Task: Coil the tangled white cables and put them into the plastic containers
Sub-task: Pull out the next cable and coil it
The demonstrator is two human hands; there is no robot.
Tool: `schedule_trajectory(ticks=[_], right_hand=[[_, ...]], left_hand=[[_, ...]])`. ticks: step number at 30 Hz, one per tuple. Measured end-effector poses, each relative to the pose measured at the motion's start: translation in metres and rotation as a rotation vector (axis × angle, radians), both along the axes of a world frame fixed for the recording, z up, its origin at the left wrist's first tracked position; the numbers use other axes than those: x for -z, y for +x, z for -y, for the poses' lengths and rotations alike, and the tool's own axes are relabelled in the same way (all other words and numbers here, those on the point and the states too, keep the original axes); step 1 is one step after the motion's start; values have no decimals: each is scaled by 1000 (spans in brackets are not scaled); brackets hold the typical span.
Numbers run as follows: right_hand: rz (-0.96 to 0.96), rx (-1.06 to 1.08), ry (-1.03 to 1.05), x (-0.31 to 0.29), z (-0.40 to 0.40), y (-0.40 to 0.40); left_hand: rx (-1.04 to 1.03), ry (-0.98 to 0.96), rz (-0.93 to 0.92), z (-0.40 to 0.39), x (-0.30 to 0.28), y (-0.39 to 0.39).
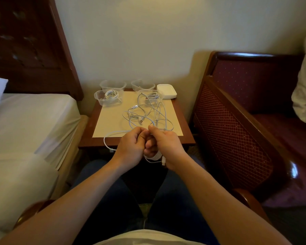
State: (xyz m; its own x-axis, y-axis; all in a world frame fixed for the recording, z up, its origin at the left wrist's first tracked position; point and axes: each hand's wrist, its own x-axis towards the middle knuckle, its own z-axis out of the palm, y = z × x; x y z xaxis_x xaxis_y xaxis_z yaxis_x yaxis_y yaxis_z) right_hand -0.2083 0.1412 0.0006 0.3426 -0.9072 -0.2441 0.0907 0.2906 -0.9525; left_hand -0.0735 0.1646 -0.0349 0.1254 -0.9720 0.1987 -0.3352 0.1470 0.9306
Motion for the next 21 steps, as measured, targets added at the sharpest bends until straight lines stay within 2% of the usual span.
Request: schedule_trajectory(ticks=[3,8,14,16,18,21], right_hand=[[-234,20,-160,4,4,-4],[-299,-135,93,2,15,-16],[-361,-269,64,-16,29,-44],[-305,-249,140,-22,31,-44],[-159,-204,206,-24,27,-40],[-84,-105,119,-16,18,-32]], left_hand=[[-85,-66,180,3,1,3],[-109,-71,302,4,6,7],[-87,-81,356,0,9,13],[-95,-116,367,-1,8,10],[-128,-137,350,2,5,5],[-143,-114,278,4,-2,-4]])
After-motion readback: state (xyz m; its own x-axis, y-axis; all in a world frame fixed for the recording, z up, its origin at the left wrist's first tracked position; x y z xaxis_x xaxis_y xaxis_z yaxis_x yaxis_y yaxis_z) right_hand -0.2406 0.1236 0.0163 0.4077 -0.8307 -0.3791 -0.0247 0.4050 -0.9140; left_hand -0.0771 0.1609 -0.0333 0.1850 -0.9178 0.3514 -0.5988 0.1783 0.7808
